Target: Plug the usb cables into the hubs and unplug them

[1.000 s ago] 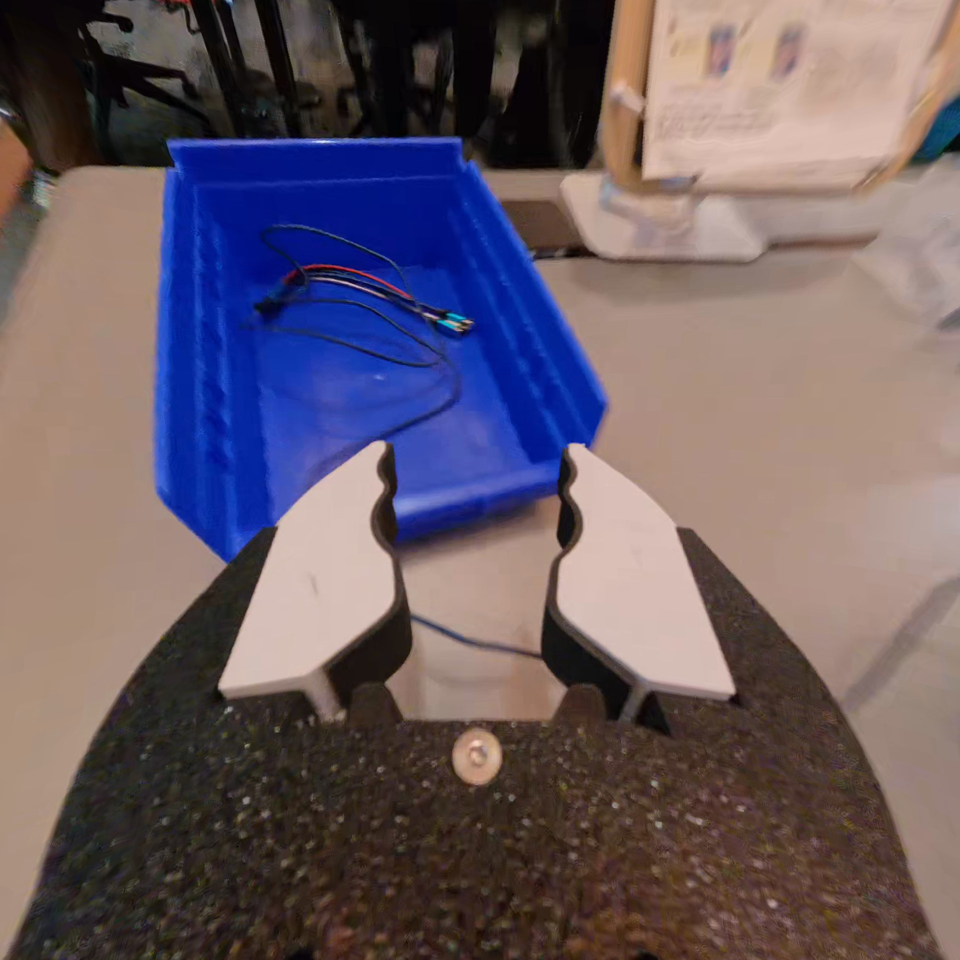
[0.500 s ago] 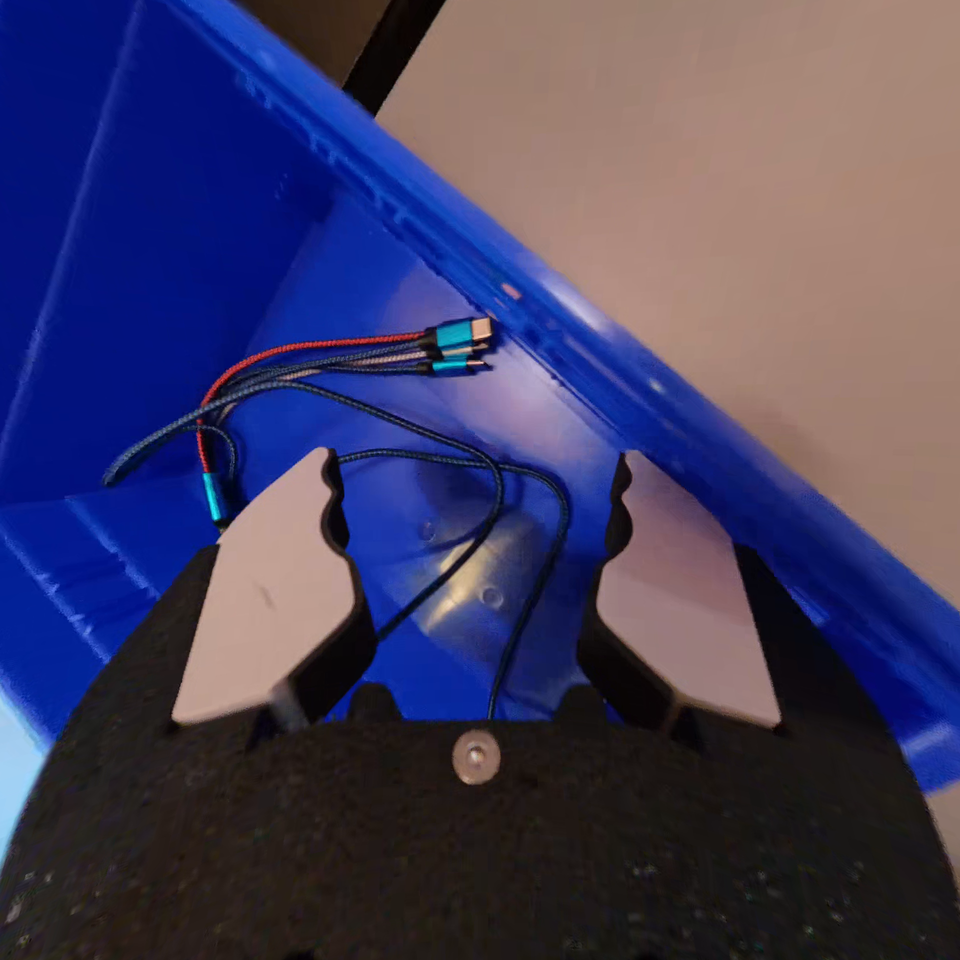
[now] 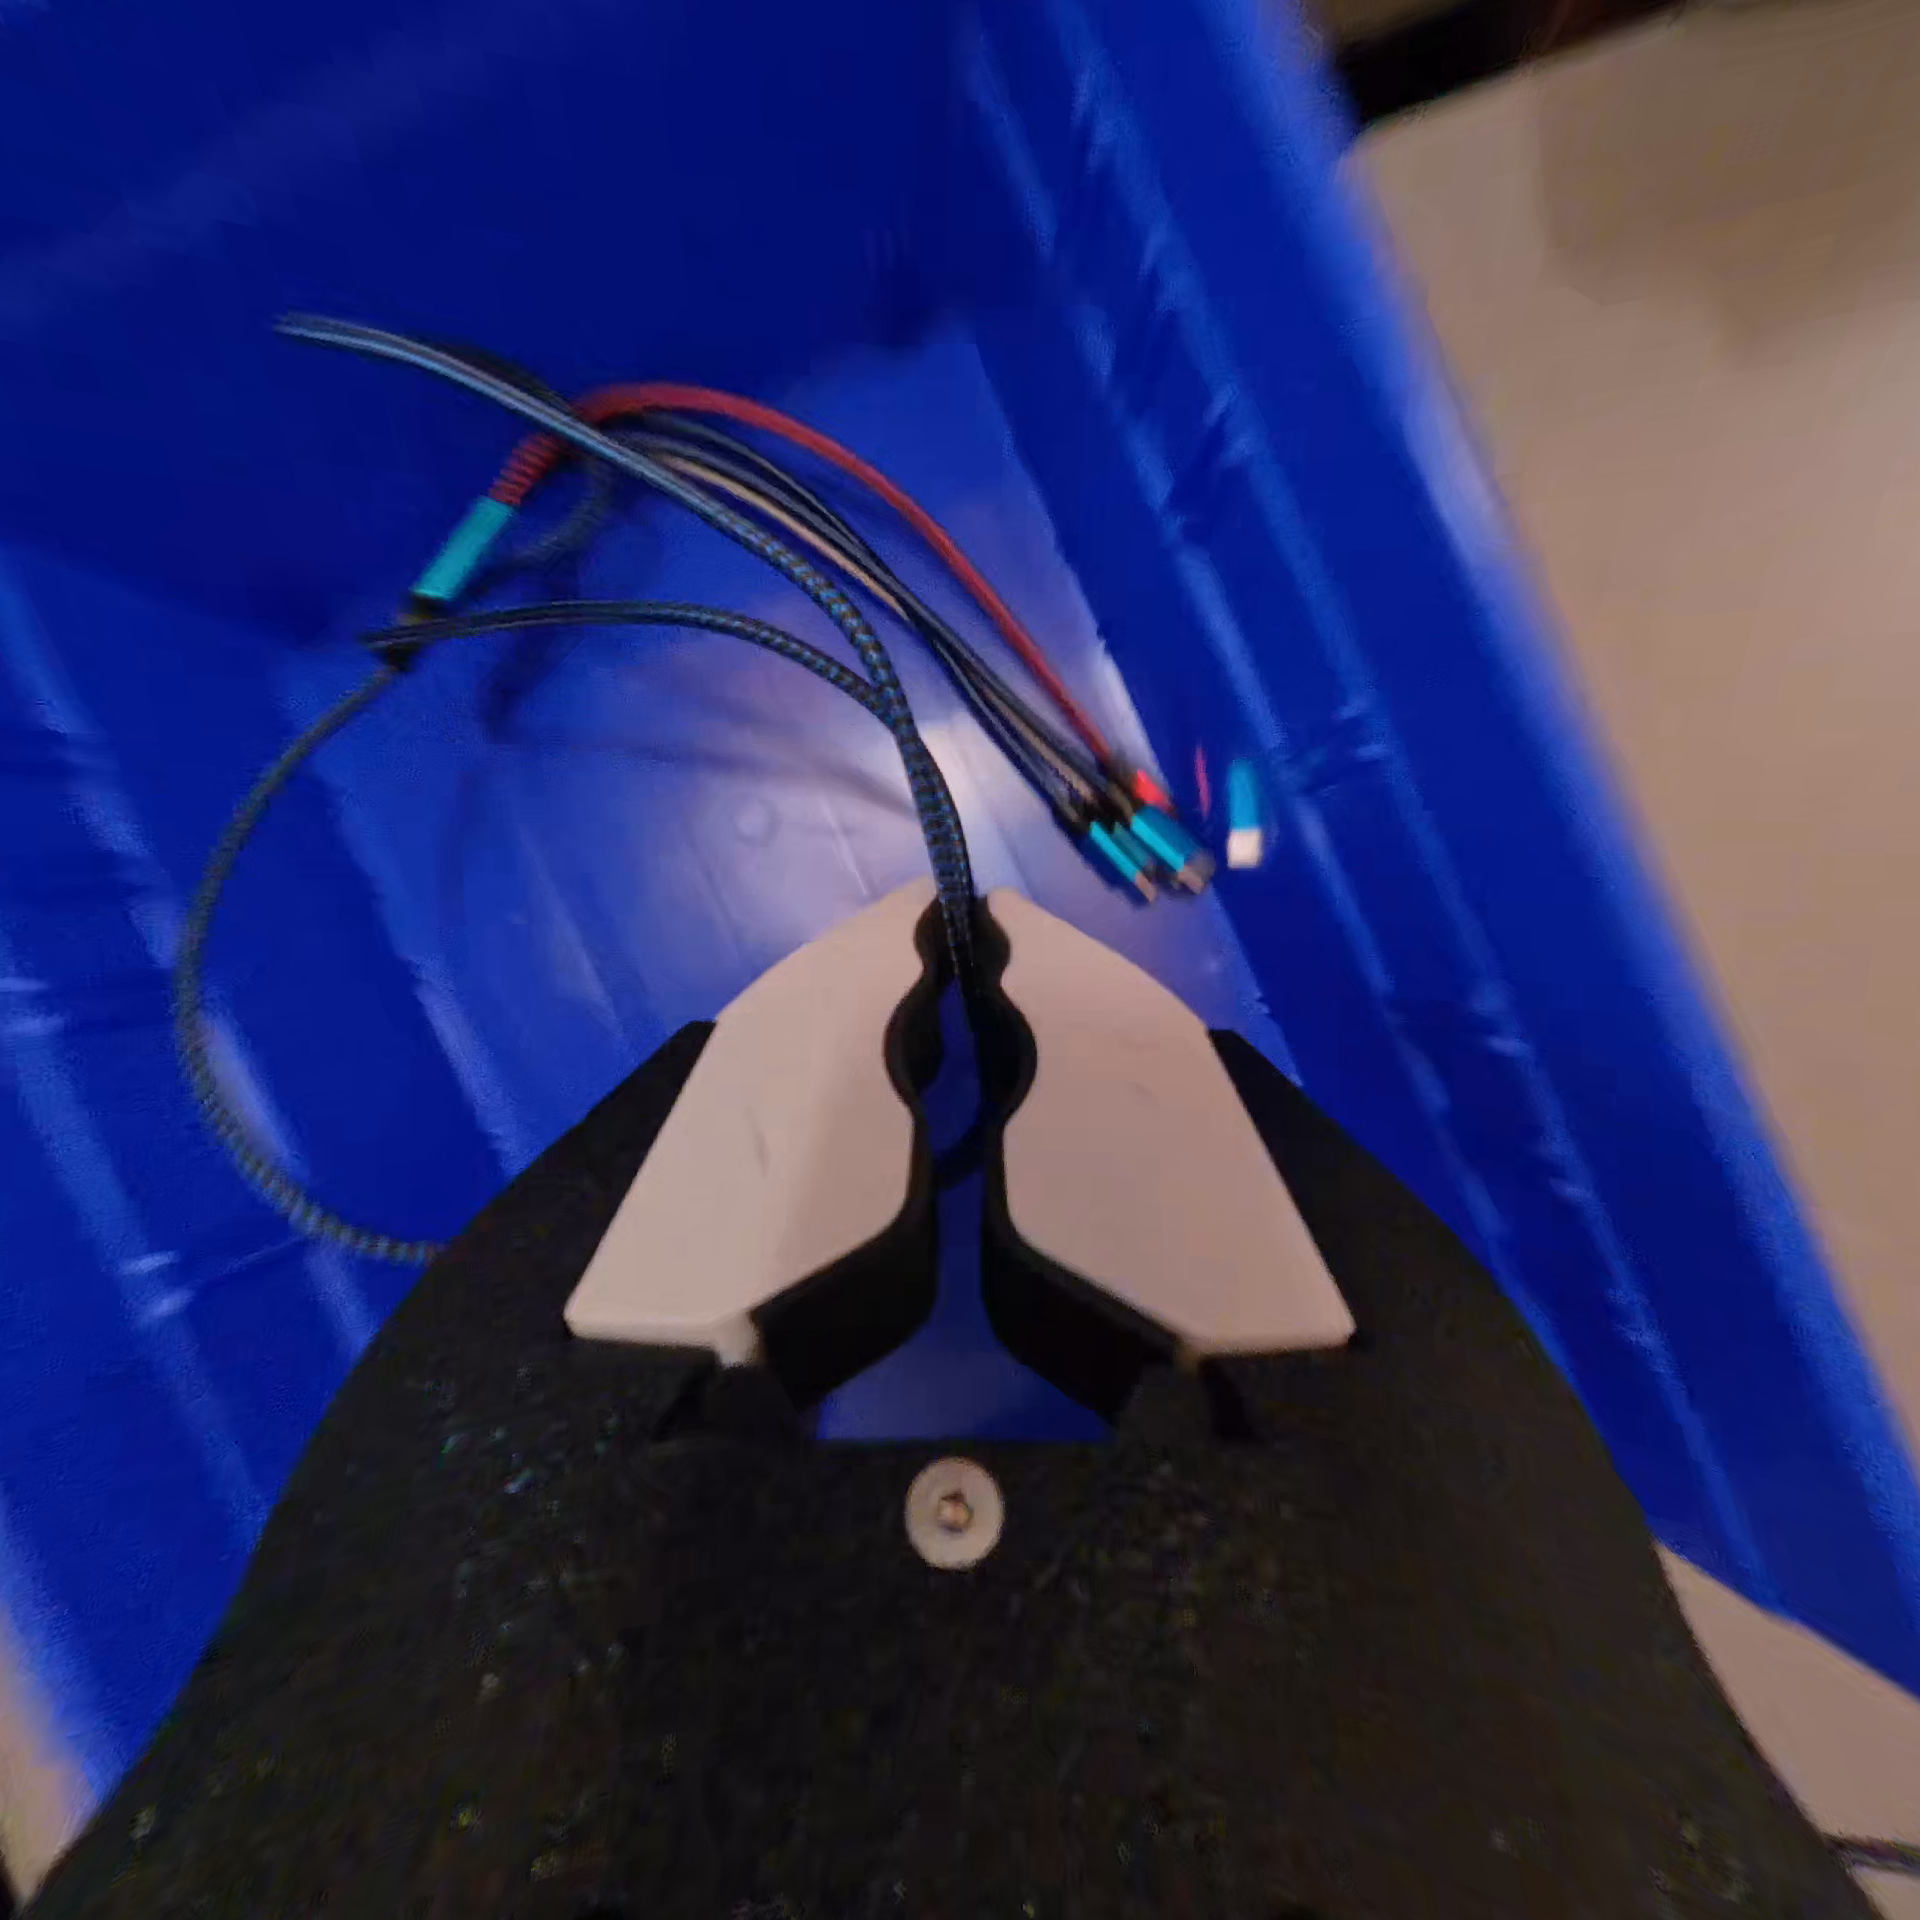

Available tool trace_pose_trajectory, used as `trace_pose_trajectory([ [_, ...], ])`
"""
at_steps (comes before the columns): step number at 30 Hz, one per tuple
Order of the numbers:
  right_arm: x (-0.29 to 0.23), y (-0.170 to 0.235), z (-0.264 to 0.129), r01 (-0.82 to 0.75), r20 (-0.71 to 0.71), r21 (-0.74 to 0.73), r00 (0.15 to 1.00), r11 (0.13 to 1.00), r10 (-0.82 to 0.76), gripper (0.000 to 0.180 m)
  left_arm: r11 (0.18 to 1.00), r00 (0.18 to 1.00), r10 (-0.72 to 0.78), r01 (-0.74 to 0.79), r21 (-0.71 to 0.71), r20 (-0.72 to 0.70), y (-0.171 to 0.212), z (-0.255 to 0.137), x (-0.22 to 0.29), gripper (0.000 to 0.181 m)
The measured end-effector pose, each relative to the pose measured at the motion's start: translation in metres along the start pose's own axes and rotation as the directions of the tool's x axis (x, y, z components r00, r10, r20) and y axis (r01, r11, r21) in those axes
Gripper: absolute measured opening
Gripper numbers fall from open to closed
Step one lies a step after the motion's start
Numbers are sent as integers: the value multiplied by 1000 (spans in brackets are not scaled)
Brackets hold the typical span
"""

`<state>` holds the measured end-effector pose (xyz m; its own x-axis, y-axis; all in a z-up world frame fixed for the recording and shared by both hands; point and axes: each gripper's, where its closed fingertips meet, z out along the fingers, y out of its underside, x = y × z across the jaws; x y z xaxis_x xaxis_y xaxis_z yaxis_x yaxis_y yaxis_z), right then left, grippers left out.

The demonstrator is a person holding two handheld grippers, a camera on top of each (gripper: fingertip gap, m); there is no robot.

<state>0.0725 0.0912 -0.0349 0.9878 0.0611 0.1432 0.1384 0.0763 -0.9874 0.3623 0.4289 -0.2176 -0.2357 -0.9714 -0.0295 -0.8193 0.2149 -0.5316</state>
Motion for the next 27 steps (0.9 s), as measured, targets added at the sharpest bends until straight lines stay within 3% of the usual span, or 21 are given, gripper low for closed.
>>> trace_pose_trajectory([
  [1,0,-1,-3,6,-8,0,1000,1000,-6,72,997,1000,30,-30,71,2,-14,-20,2,2],
  [5,2,-9,-18,23,-49,11,999,1000,-22,72,939,989,96,-127,319,109,-73,-136,10,1],
  [11,-4,-28,-39,59,-84,64,995,996,-53,72,706,940,157,-321,631,302,-136,-338,93,1],
  [16,-19,-39,-53,78,-81,85,994,993,-71,72,509,892,272,-452,732,361,-150,-431,190,1],
  [19,-28,-45,-64,102,-97,77,991,992,-95,72,449,868,388,-471,760,309,-150,-455,248,1],
  [21,-32,-50,-74,115,-112,76,988,990,-106,72,455,846,461,-485,747,269,-148,-451,277,1],
  [27,-41,-49,-100,110,-147,36,984,993,-104,72,544,793,584,-539,643,171,-124,-360,330,1],
])
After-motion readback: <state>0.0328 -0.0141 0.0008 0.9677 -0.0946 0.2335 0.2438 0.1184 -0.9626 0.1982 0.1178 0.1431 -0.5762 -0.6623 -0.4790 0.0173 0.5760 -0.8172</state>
